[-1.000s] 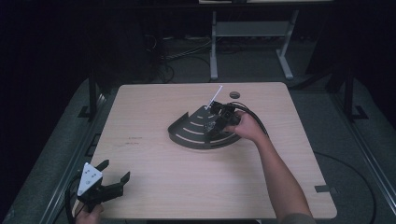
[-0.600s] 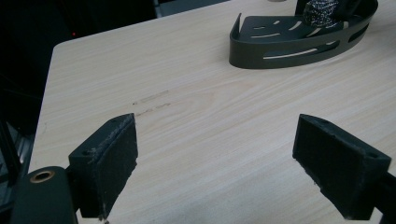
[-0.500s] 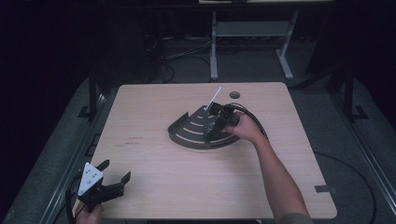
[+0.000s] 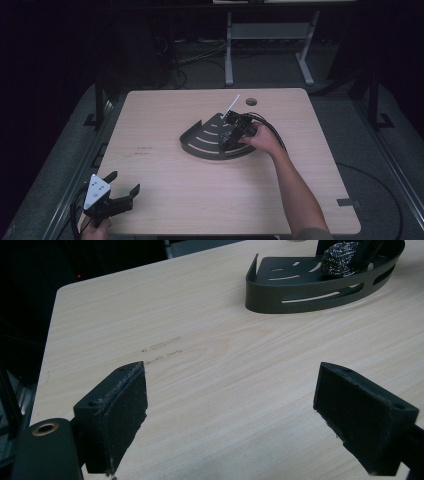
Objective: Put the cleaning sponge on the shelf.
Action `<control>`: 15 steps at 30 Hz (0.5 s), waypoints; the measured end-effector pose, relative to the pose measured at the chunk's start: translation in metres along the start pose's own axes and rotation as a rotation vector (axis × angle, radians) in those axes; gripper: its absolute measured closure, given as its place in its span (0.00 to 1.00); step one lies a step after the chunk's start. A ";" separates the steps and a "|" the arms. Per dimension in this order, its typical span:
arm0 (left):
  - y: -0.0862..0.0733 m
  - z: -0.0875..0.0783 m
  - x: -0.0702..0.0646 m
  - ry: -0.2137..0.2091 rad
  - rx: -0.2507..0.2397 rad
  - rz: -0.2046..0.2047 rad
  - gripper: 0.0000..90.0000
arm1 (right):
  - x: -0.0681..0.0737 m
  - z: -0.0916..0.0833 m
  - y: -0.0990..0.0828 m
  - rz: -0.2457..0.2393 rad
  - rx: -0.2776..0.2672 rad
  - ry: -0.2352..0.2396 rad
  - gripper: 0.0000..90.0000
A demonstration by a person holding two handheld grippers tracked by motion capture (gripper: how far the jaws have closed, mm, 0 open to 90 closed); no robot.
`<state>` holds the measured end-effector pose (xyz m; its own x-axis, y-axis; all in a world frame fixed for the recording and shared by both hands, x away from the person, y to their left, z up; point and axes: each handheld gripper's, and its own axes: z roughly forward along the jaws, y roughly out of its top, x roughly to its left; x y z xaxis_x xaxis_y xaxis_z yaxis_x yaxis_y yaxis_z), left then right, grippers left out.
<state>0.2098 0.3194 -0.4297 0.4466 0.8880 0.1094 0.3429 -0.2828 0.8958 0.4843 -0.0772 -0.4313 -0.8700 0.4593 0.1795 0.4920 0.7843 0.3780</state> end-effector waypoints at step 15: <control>-0.001 0.000 0.001 0.001 0.000 -0.009 0.15 | -0.002 0.007 0.001 0.019 0.011 -0.015 0.34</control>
<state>0.2096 0.3203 -0.4299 0.4425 0.8910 0.1014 0.3469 -0.2744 0.8969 0.4869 -0.0748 -0.4378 -0.8599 0.4802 0.1730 0.5089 0.7799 0.3644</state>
